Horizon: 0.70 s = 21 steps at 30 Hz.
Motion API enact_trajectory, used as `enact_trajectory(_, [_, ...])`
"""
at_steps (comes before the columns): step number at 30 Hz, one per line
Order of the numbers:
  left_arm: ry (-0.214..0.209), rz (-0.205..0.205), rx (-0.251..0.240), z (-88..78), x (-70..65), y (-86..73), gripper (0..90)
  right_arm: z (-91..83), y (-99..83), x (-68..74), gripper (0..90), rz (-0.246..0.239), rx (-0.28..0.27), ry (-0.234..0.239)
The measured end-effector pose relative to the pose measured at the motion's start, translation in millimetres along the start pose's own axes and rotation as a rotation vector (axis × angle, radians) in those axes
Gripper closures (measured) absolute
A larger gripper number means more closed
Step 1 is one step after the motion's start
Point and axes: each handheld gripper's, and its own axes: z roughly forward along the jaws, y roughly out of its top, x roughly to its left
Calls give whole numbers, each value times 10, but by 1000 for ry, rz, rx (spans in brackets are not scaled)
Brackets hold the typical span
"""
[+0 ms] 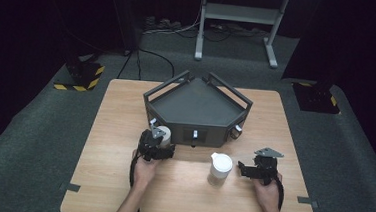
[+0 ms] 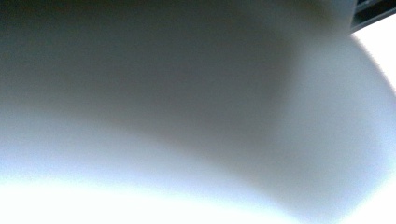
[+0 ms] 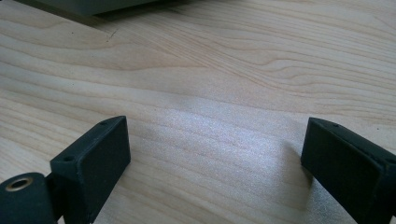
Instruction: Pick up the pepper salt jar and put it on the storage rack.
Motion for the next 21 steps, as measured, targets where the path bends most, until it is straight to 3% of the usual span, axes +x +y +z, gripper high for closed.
enact_trajectory(21, [-9,-24,-9,-13,41,-6,304,0,0,-1,75,-2,0,0])
